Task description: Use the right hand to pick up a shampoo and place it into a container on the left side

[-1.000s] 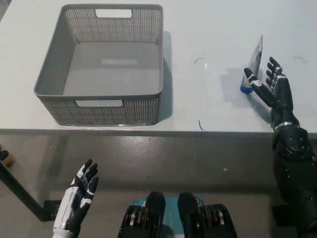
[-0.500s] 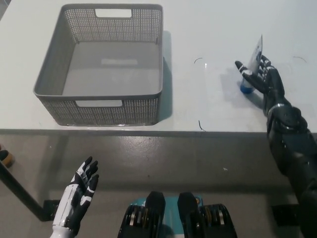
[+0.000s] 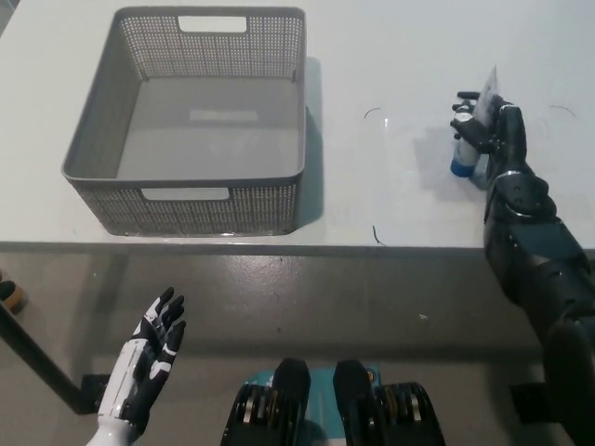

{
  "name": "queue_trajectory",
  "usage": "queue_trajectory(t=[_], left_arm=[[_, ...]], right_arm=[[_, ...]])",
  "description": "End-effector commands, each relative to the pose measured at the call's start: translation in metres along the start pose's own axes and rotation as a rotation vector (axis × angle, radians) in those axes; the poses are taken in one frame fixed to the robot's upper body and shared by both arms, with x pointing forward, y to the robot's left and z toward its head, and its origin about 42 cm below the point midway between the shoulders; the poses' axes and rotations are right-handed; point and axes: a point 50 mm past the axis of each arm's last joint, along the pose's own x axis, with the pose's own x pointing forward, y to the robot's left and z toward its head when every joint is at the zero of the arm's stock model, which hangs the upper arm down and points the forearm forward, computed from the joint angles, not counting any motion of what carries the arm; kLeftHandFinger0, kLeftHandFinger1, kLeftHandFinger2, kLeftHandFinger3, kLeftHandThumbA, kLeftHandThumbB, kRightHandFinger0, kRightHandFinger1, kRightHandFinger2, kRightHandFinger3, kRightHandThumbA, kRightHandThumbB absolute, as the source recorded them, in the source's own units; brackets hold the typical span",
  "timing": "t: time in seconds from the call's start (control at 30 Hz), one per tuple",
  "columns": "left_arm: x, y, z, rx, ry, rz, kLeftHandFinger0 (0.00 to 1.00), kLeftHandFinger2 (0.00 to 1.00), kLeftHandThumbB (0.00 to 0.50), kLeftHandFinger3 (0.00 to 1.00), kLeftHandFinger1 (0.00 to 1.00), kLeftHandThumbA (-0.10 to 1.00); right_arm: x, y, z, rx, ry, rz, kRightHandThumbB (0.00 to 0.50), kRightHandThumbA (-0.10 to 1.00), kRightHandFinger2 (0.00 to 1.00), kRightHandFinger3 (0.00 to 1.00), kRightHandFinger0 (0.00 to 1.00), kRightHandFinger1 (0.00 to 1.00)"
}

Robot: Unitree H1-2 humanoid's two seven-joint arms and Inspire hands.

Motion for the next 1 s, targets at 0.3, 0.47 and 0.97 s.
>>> queue_trajectory(t=[0.3,0.47,0.97], left_arm=[[0.013,0.006,0.013,0.018,-0.065,-0.042,1.00,1.00,0.000,1.00,1.00,0.75],[0.012,0.005,0.011,0.025,-0.060,-0.038,1.00,1.00,0.001,1.00,1.00,0.74],[0.014,0.003,0.010,0.024,-0.043,-0.053,1.00,1.00,0.000,1.00,1.00,0.72]], right_arm=[[0.012,-0.003,0.052,0.136,-0.195,-0.109,0.140,-0.10,0.65,0.60,0.03,0.32],[0.012,0.011,0.081,0.220,-0.288,-0.060,0.093,-0.10,0.62,0.67,0.00,0.24],[-0.065,0.096,0.204,0.273,-0.718,0.198,0.109,-0.10,0.65,0.71,0.00,0.26]])
